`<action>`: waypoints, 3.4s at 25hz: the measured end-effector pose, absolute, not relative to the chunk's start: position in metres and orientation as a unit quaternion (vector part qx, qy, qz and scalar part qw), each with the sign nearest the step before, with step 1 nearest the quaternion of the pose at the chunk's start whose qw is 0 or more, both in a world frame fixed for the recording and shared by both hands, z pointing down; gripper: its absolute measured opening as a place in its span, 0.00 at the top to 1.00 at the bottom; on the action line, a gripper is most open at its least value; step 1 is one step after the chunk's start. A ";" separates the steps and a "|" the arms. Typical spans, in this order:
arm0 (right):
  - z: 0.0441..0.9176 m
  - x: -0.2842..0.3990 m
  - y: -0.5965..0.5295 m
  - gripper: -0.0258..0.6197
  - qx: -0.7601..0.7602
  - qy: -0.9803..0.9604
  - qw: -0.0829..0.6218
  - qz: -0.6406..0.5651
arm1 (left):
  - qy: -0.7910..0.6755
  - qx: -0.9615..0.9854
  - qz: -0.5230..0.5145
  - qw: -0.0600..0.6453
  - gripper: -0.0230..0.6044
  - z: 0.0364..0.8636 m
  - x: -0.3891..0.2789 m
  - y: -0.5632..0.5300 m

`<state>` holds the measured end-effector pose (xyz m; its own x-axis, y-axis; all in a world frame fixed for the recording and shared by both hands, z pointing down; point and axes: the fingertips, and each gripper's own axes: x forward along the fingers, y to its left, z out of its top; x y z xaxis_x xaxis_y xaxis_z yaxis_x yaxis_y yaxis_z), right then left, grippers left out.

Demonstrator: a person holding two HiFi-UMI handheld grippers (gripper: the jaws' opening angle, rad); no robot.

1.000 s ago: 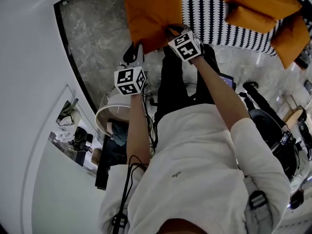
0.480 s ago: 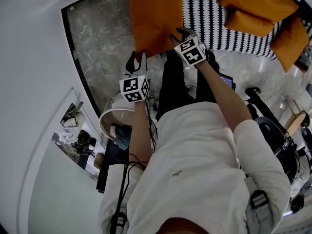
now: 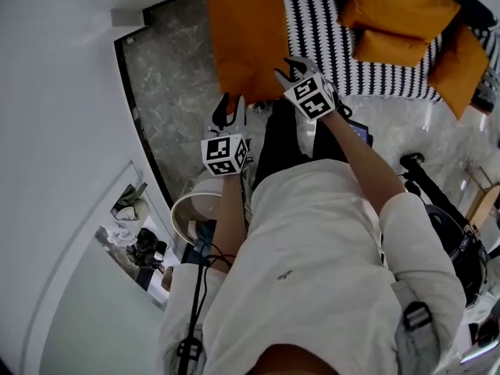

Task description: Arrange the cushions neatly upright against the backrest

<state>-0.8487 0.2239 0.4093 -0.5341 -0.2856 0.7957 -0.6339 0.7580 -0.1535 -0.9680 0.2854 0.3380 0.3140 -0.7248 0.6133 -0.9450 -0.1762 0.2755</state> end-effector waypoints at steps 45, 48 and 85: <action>0.192 -0.619 0.172 0.92 0.490 -0.828 0.235 0.136 | -0.369 0.900 0.105 0.208 0.96 0.216 -0.804 0.230; 0.198 -0.607 0.170 0.92 0.486 -0.830 0.232 0.145 | -0.368 0.899 0.110 0.209 0.96 0.219 -0.792 0.226; 0.345 -0.180 -0.017 0.85 0.546 -0.754 0.251 0.266 | -0.479 0.809 0.127 0.315 0.94 0.315 -0.490 0.024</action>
